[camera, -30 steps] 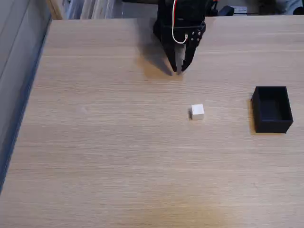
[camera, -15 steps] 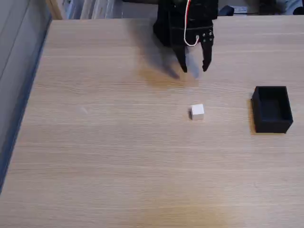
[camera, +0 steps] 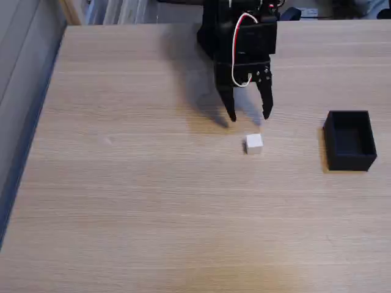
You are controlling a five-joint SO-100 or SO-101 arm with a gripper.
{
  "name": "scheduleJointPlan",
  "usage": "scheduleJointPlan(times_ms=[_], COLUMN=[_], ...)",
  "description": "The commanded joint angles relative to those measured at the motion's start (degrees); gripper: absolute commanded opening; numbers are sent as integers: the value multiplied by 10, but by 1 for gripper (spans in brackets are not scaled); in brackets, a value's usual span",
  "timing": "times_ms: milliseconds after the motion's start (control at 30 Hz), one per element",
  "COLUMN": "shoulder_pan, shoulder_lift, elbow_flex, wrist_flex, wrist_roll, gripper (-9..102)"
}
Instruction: Pick a white block and place it in the black box.
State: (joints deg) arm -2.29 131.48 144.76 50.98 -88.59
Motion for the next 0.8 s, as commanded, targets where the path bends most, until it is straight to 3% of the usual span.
scheduleJointPlan(times_ms=[0,767], shoulder_pan=[4,-20], shoulder_lift=[-26,-182], elbow_flex=[-10,-119], wrist_flex=[-17,-39], wrist_roll=[-6,33], gripper=[29,28])
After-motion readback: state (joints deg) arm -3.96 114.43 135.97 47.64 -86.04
